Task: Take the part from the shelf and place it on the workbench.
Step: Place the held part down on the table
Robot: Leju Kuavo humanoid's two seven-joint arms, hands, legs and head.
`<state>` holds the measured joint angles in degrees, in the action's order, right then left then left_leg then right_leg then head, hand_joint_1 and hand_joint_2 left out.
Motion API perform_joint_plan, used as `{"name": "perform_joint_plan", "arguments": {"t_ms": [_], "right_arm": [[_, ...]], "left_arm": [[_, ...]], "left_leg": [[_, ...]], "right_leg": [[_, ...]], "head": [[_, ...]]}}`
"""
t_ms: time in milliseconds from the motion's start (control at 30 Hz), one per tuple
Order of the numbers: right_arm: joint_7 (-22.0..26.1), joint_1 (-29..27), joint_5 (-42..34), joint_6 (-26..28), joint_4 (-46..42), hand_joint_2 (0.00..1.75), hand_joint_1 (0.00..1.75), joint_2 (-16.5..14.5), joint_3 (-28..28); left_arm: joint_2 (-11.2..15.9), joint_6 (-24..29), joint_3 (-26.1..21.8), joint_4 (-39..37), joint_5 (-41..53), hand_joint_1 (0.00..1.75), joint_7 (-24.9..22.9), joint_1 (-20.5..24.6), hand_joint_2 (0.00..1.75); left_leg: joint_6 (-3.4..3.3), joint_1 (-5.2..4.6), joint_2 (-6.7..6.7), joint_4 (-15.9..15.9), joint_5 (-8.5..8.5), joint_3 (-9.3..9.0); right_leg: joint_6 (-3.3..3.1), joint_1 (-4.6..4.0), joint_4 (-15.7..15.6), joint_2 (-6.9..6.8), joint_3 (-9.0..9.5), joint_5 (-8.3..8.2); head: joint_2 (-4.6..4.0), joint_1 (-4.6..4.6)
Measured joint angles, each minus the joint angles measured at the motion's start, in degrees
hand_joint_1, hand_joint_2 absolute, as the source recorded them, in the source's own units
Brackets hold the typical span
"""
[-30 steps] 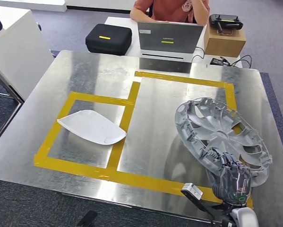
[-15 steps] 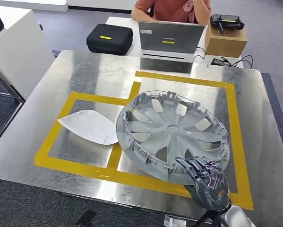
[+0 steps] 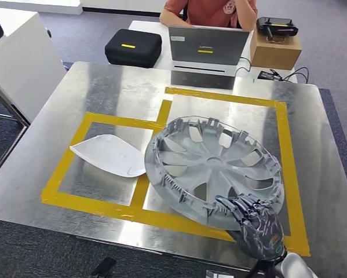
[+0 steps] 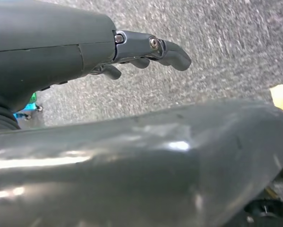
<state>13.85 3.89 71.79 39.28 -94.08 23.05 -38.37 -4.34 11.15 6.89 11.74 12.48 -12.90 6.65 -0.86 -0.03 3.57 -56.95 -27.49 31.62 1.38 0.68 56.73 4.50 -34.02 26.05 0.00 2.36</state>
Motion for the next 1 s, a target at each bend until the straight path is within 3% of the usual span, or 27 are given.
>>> {"name": "perform_joint_plan", "arguments": {"t_ms": [600, 867, 1000], "right_arm": [[-7.01, 0.84, 2.56, -0.01, 0.85, 1.75, 1.75, 2.29, -2.72], [-14.32, -1.08, 3.66, -1.45, 2.53, 1.75, 1.75, 2.28, -1.05], [-15.33, -2.23, 4.07, -1.72, 2.74, 1.75, 1.75, 2.28, 0.19]], "left_arm": [[0.14, -1.11, -1.19, -0.09, -0.56, 0.00, 0.64, -0.01, 0.00], [0.12, -1.06, -1.57, -0.09, -1.06, 0.00, 0.89, -0.27, 0.00], [0.14, -1.05, -1.89, -0.11, -1.09, 0.00, 1.26, -0.53, 0.00]], "left_leg": [[0.00, 0.00, 0.00, 0.00, 0.00, 0.00], [0.00, 0.00, 0.01, 0.00, 0.00, 0.01], [0.00, 0.00, 0.00, 0.00, 0.00, 0.01]], "right_leg": [[0.00, 0.00, 0.01, 0.00, -0.01, 0.00], [0.00, 0.00, 0.01, 0.00, -0.02, 0.00], [0.00, 0.00, 0.01, 0.01, -0.02, 0.00]], "head": [[0.00, 0.00], [0.00, -0.01], [0.00, 0.00]]}}
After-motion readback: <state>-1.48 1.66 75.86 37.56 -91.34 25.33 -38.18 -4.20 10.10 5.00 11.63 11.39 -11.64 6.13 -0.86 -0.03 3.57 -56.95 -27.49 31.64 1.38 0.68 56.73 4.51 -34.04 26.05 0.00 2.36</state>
